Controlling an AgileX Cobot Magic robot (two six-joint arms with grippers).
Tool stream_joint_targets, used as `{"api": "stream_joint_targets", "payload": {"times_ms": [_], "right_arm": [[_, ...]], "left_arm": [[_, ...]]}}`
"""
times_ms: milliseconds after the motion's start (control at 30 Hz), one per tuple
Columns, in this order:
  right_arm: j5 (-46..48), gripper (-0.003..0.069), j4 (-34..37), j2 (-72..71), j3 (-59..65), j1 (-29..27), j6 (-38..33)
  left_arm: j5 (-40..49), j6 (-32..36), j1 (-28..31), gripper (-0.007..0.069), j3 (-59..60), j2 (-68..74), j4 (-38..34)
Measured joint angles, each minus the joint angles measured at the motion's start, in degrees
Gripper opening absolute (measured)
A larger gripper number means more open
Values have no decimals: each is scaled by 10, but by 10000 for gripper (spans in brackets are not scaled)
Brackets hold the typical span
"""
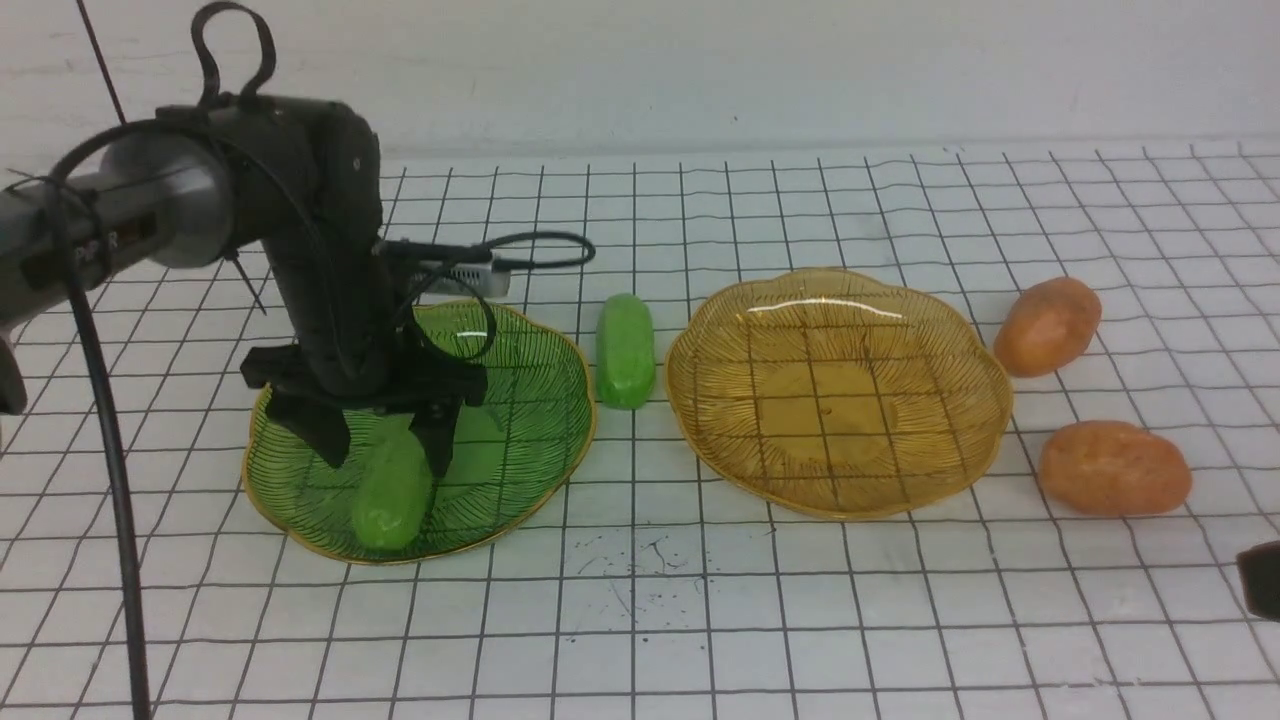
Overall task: Put different types of vegetables on the plate.
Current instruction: 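Put the green cucumber next to the left plate into that plate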
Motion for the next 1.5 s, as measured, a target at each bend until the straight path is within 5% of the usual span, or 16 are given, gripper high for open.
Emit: {"api": "stream_joint_targets", "payload": {"times_ms": [100,233,300,367,400,467,533,733,1133,1300,1500], "right_arm": [[0,-10,0,0,0,0,0],[0,-10,2,0,0,0,0],[0,-10,2,0,0,0,0],[0,-10,2,0,0,0,-1],[0,-10,2,0,0,0,-1],[0,-10,2,0,0,0,-1],[0,-10,2,0,0,0,-1],[0,-10,2,0,0,0,-1],[0,-10,2,0,0,0,-1],[0,-10,2,0,0,0,-1],[0,-10,2,0,0,0,-1]], "left_arm": [[4,-2,0,647,-61,0,-15],[-1,-9,-6,590,-135,0,-78],[-33,-3,-26,456,-173,6,-107],[-53,5,-50,227,-205,27,-120],[-55,6,-53,206,-210,29,-120],[-68,7,-71,48,-232,63,-119],[-82,11,-80,11,-243,96,-115],[-135,22,-88,113,-255,146,-91],[-226,23,-90,588,-257,188,-86],[-246,23,-90,610,-257,203,-87],[-257,24,-91,508,-257,217,-87]]}}
